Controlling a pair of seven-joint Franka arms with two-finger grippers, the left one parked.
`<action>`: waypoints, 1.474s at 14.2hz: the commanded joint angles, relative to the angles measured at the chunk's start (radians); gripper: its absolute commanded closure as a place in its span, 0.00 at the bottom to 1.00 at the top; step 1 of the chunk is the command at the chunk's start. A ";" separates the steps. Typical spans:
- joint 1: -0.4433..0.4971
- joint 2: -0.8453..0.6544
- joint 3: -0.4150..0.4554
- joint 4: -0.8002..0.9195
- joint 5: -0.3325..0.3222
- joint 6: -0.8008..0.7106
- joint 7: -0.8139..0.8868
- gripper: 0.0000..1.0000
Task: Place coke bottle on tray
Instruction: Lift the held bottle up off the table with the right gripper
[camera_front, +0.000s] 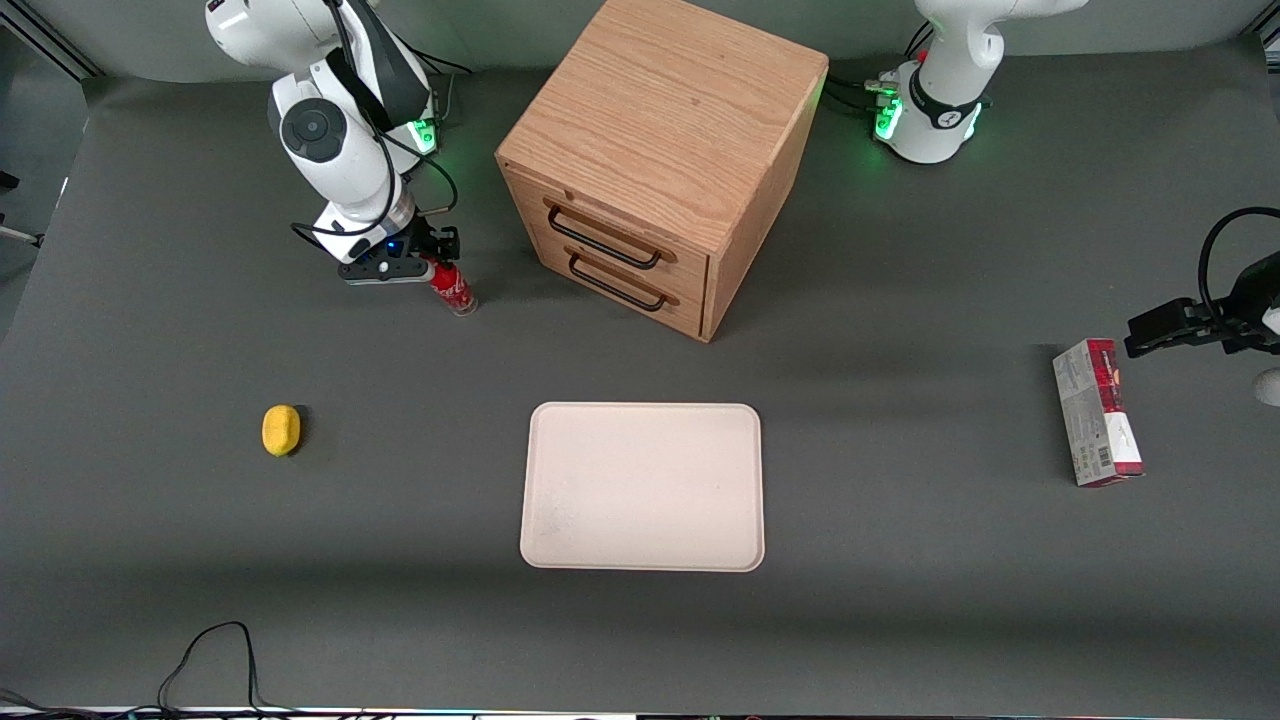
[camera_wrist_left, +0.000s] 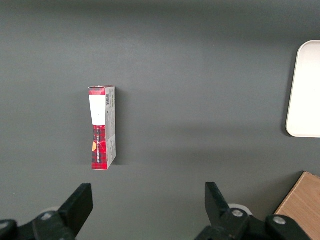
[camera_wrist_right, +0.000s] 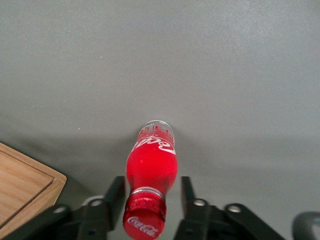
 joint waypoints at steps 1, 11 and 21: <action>0.009 -0.001 0.000 0.002 0.002 -0.009 0.021 0.82; 0.004 -0.060 -0.011 0.388 0.004 -0.465 0.011 0.82; 0.004 0.078 -0.004 1.004 0.022 -0.868 0.009 0.82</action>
